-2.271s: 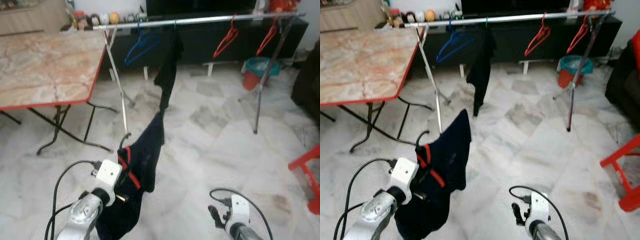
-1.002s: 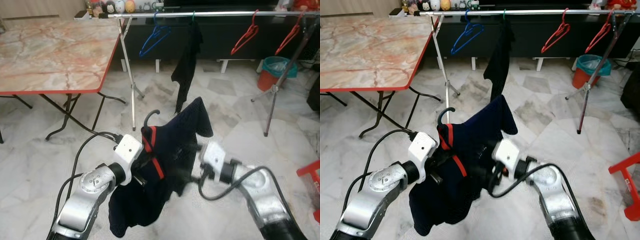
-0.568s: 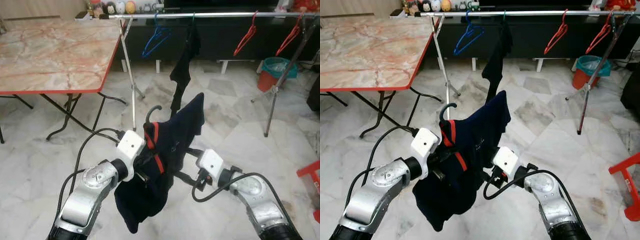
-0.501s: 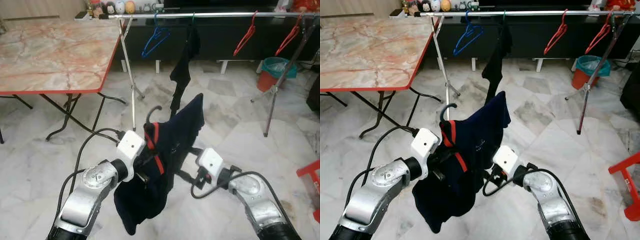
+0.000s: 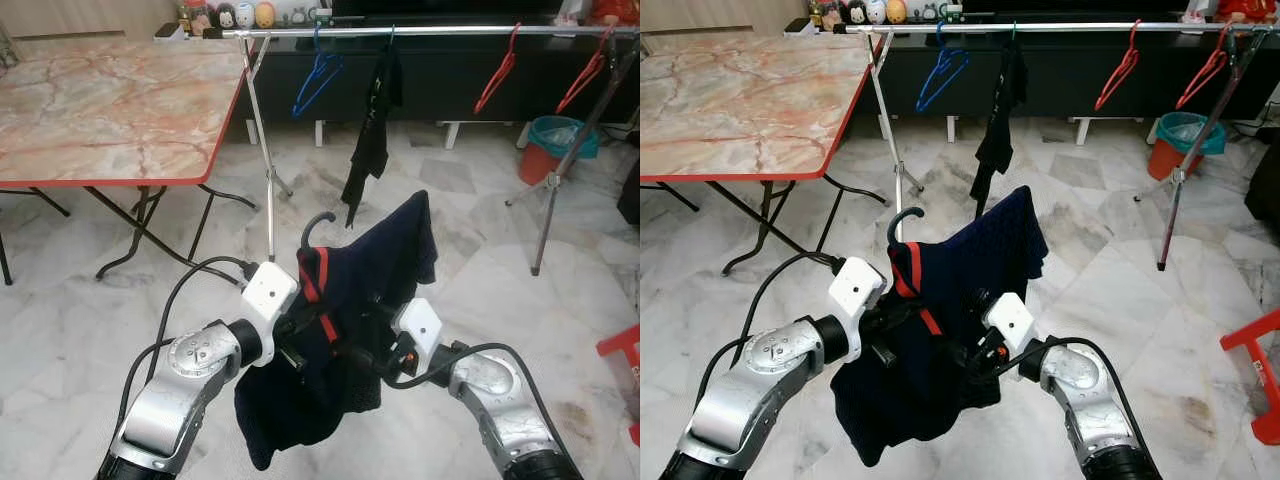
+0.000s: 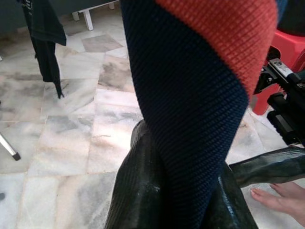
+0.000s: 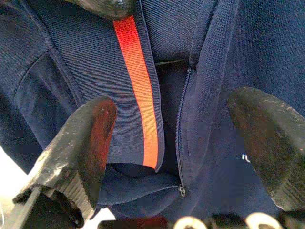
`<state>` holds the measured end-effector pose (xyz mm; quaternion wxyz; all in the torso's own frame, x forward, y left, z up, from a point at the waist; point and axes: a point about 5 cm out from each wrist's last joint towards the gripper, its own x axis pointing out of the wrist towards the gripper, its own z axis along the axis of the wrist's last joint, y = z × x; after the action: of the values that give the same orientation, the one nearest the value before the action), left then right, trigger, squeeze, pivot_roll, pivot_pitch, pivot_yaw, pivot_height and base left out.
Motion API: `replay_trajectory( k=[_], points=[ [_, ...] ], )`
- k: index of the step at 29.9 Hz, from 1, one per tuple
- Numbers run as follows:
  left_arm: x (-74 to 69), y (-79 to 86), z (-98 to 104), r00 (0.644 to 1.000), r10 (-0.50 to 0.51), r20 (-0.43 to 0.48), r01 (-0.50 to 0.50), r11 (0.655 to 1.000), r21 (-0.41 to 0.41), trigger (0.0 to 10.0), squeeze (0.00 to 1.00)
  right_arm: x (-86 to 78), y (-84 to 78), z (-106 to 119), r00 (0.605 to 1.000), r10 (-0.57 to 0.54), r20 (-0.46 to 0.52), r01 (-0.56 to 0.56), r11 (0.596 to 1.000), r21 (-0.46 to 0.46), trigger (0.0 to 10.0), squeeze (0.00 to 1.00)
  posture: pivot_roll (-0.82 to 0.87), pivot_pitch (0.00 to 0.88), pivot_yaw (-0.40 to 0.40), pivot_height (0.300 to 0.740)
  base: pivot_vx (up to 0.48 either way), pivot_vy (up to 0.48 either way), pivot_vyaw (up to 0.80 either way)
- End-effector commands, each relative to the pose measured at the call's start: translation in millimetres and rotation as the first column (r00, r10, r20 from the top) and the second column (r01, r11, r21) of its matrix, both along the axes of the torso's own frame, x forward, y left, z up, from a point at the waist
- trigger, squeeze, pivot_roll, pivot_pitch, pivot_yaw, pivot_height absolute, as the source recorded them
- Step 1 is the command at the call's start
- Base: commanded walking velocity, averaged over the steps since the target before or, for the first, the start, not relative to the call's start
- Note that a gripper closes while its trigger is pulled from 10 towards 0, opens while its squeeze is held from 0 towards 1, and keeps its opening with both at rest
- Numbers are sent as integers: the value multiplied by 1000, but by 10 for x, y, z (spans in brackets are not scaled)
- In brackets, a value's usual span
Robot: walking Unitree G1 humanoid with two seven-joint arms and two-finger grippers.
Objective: Hang hanger
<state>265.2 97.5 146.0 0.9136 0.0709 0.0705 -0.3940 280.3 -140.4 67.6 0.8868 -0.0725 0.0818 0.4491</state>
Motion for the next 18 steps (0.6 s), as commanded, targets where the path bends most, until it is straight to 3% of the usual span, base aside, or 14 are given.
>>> replay_trajectory(
  k=[1,18],
  points=[
    [-22,-82,159,997,-41,58,42,999,-21,10000,0,48,-22,13,999,-24,30,25,999,-34,10000,0,37,45,25,740,0,0,0],
    [-94,-152,233,994,-91,61,93,995,-34,10000,0,217,-113,5,975,-195,107,203,976,-73,10000,0,44,46,18,740,0,0,0]
  ],
)
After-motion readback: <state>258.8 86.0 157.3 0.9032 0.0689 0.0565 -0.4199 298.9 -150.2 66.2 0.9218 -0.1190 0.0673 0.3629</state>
